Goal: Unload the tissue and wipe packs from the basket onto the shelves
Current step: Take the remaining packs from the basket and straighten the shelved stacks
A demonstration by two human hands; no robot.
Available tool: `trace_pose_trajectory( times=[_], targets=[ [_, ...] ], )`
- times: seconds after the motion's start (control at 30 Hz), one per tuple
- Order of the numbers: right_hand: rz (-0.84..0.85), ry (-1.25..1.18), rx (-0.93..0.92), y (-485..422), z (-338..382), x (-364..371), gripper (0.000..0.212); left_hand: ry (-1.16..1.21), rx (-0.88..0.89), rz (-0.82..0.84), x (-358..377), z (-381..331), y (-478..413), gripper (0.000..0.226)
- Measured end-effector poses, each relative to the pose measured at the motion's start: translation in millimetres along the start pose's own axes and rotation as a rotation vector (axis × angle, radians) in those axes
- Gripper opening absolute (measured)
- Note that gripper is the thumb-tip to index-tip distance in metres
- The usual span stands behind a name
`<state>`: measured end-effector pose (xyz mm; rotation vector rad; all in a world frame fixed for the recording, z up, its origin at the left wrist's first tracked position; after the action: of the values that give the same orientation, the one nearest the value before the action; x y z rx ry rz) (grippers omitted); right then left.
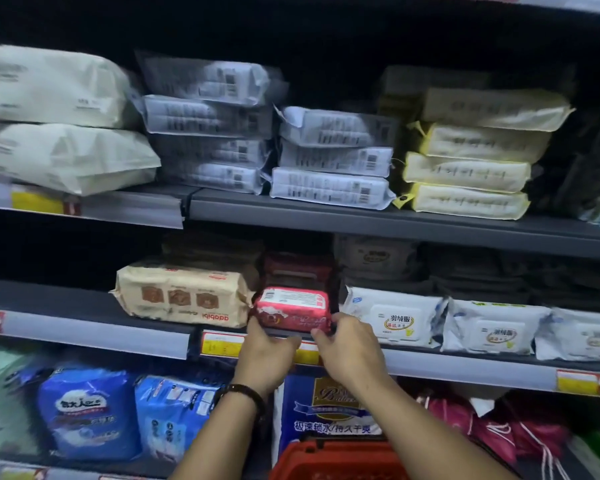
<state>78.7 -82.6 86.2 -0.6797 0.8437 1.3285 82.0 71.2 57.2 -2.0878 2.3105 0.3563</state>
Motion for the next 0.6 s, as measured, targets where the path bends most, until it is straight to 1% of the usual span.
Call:
trace_pose_trajectory(
  times=[0.1, 0.17, 0.27, 0.33, 0.4, 0.47, 0.53, 0.6],
  targets=[
    [-0.038, -0.064, 0.014, -6, -4, 10, 0.029, 0.138, -0.047, 0.091, -5, 1, -2, 0.04],
    [-0.03, -0.142, 0.012, -10, -3, 11, 0.026, 0.203, -0.043, 0.11, -7, 3, -3, 0.041],
    [0.0, -0.23, 0.021, -13, 1, 5, 0.024, 0.309, -0.032, 0.116, -5, 5, -5, 0.057],
    [-0.017, -0.282, 0.025, -11, 4, -3, 0.029, 0.287, 0.043, 0.078, -5, 1, 0, 0.061],
    [-0.078, -0.311, 0.023, -8, 4, -16, 0.035, 0.185, 0.127, 0.021, -7, -1, 4, 0.063],
    [-0.12, -0.329, 0.038, -6, 2, -24, 0.039, 0.153, 0.183, 0.003, -8, -2, 10, 0.066],
    [-0.109, -0.352, 0.039, -5, 4, -26, 0.041, 0.135, 0.184, 0.015, -8, -1, 16, 0.073],
    [-0.086, -0.375, 0.023, -6, 6, -22, 0.038, 0.128, 0.171, 0.034, -7, 0, 20, 0.082]
  ],
)
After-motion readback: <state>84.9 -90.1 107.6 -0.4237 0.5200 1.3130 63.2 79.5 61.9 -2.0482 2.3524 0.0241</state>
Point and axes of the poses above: each hand's wrist, its own y-axis away from the middle knuckle, its own x-axis out of the palm, z = x × y, the point moved 3 cm from there along -y, towards the middle knuckle, and after that the axes turned 13 degrees about z, right-handed, at the moved point
